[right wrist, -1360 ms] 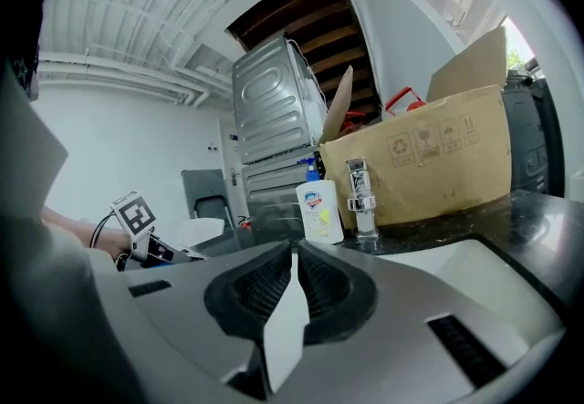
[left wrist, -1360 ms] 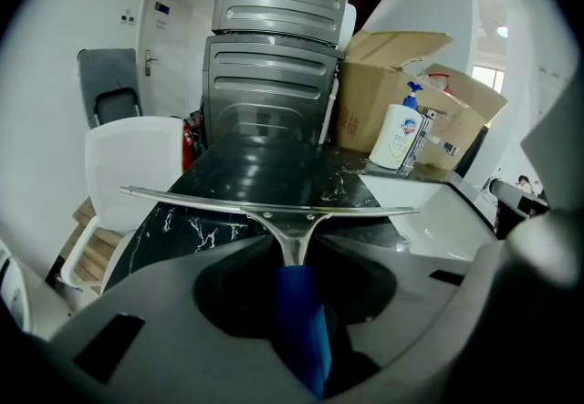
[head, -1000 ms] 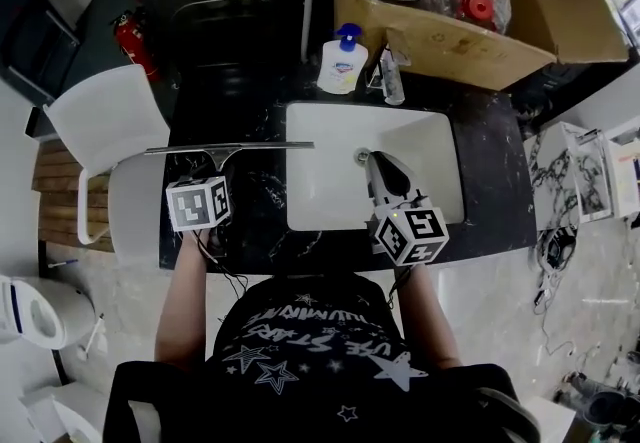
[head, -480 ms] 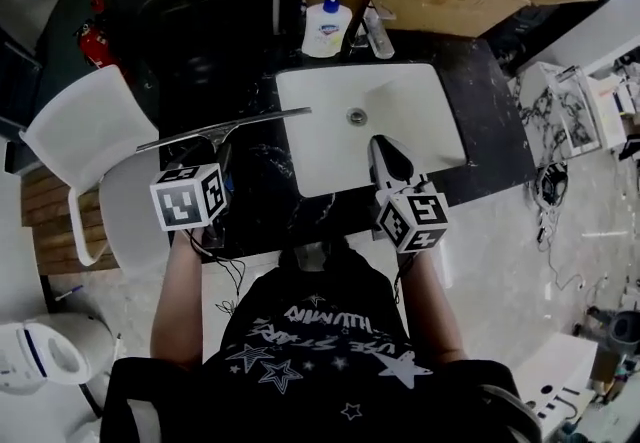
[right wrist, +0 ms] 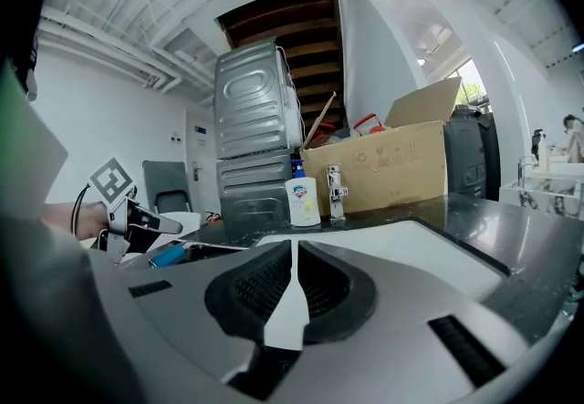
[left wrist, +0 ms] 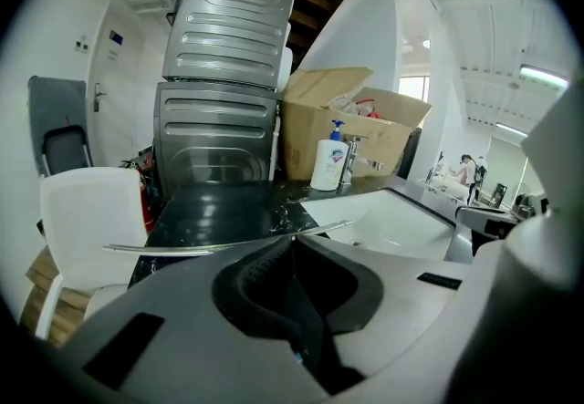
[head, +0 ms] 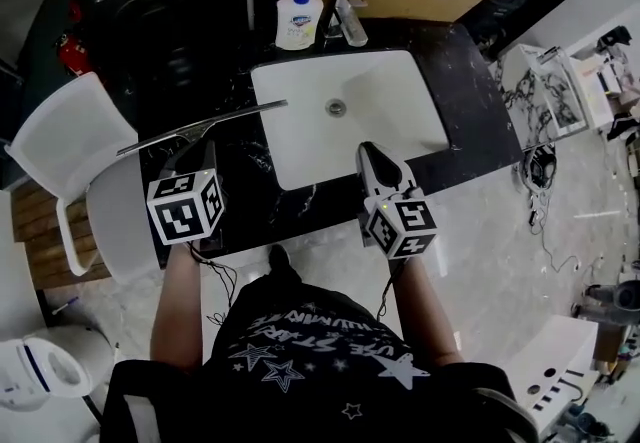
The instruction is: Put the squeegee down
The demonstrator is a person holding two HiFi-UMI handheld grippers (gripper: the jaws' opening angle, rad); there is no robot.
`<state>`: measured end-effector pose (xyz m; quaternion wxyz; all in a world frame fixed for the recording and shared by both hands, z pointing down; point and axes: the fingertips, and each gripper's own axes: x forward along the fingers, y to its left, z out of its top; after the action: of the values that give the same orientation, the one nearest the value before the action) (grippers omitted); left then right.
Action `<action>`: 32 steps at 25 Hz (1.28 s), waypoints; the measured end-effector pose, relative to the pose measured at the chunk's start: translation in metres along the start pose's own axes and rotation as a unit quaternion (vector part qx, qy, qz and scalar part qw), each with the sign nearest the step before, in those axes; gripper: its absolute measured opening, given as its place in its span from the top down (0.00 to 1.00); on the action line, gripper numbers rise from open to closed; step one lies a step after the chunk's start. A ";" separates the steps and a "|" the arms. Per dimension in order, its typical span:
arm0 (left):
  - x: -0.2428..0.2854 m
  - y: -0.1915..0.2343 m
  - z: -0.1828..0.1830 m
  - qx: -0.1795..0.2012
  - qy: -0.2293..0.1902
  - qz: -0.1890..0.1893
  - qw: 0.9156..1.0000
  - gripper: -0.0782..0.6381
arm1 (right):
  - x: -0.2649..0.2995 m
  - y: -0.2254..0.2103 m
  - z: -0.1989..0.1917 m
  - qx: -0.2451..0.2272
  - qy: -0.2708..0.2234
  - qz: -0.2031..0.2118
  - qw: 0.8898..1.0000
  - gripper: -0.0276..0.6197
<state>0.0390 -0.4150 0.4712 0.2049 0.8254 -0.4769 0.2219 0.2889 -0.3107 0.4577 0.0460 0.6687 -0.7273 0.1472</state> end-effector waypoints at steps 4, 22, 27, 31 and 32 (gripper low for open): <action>-0.015 -0.016 -0.007 0.008 0.002 -0.001 1.000 0.86 | -0.022 0.001 -0.008 0.012 0.000 0.003 1.000 0.87; -0.126 -0.084 -0.066 0.026 -0.011 -0.041 0.999 0.86 | -0.157 0.038 -0.043 0.021 -0.003 0.003 1.000 0.88; -0.164 -0.091 -0.090 0.031 -0.016 -0.052 0.998 0.86 | -0.204 0.056 -0.054 0.020 -0.013 -0.009 1.000 0.88; -0.193 -0.098 -0.106 0.032 -0.021 -0.060 0.997 0.86 | -0.241 0.068 -0.064 0.023 -0.017 -0.018 0.999 0.88; -0.199 -0.099 -0.110 0.034 -0.022 -0.062 0.997 0.86 | -0.249 0.070 -0.066 0.024 -0.018 -0.020 0.999 0.87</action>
<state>0.0185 -0.1700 0.4366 0.1796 0.8647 -0.4211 0.2065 0.2362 -0.0495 0.4446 0.0201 0.6869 -0.7105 0.1512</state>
